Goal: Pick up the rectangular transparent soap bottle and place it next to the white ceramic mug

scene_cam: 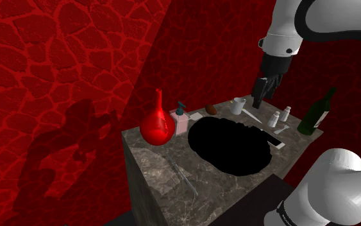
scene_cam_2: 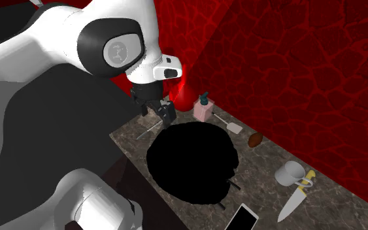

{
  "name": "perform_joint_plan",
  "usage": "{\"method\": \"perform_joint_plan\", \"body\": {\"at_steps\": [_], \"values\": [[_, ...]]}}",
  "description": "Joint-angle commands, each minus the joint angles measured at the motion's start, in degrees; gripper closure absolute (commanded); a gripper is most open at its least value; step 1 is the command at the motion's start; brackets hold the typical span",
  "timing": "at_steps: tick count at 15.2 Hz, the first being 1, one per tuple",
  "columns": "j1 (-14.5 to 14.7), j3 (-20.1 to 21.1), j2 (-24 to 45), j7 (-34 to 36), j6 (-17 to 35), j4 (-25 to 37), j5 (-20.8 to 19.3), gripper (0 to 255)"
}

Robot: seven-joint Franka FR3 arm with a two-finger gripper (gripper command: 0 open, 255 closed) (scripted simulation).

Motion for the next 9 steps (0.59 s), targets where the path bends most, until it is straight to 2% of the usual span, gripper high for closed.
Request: {"method": "perform_joint_plan", "body": {"at_steps": [1,9], "values": [[0.0,0.0,0.0,0.0,0.0,0.0,0.0,0],[0.4,-1.4,16.1,-1.3,11.8,3.9,0.4,0]]}}
